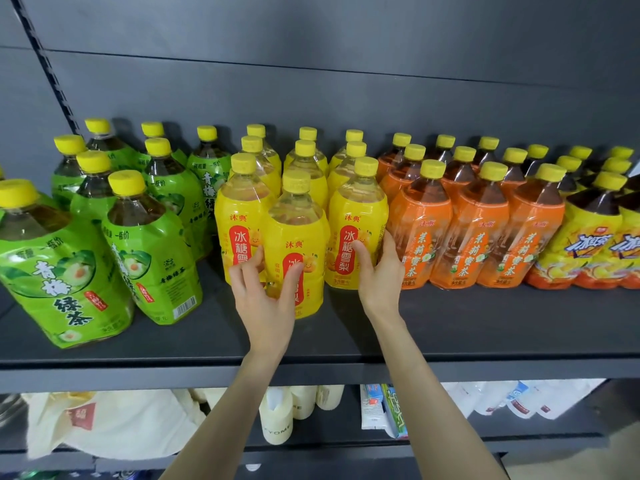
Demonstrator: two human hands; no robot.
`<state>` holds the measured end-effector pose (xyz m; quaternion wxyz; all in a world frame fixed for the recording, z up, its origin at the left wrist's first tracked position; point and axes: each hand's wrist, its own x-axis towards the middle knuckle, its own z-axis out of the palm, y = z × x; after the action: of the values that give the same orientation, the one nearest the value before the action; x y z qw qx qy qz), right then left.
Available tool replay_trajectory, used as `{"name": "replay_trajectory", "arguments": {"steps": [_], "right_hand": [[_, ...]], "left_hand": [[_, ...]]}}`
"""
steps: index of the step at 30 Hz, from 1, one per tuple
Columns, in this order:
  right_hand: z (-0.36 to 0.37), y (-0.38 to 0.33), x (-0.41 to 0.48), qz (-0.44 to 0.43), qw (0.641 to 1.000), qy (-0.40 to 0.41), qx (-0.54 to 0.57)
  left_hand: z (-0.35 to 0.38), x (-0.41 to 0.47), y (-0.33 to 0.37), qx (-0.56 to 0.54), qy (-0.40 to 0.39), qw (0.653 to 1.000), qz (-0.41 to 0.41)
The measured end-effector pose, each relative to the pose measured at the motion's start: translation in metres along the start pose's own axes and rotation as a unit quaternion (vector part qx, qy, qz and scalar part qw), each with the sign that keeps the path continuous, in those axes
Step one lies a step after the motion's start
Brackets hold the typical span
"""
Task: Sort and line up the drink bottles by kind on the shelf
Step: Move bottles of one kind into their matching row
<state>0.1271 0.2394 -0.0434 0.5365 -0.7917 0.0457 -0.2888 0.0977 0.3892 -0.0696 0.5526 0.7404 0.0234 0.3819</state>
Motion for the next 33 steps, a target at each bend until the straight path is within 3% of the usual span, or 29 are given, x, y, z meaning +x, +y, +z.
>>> {"name": "replay_trajectory", "arguments": {"steps": [13, 17, 21, 25, 30, 33], "right_hand": [[-0.004, 0.0, -0.001, -0.008, 0.996, 0.03, -0.081], [-0.018, -0.012, -0.021, -0.019, 0.997, 0.066, -0.016], [-0.024, -0.023, -0.04, 0.017, 0.983, -0.087, 0.164], [-0.019, -0.015, -0.045, 0.055, 0.96, -0.17, 0.216], [-0.029, -0.005, -0.041, 0.046, 0.971, -0.118, 0.202], [-0.036, -0.004, -0.043, 0.037, 0.975, -0.087, 0.201]], "left_hand": [[-0.006, -0.001, 0.006, -0.006, -0.011, 1.0, -0.016], [-0.007, -0.001, 0.009, -0.003, -0.024, 1.0, -0.016], [-0.004, -0.004, 0.009, -0.027, -0.062, 0.998, -0.01], [-0.002, -0.014, 0.016, -0.064, -0.124, 0.99, -0.021], [-0.011, -0.005, 0.03, -0.111, -0.224, 0.968, -0.015], [-0.017, 0.023, 0.046, -0.045, -0.244, 0.966, 0.073]]}}
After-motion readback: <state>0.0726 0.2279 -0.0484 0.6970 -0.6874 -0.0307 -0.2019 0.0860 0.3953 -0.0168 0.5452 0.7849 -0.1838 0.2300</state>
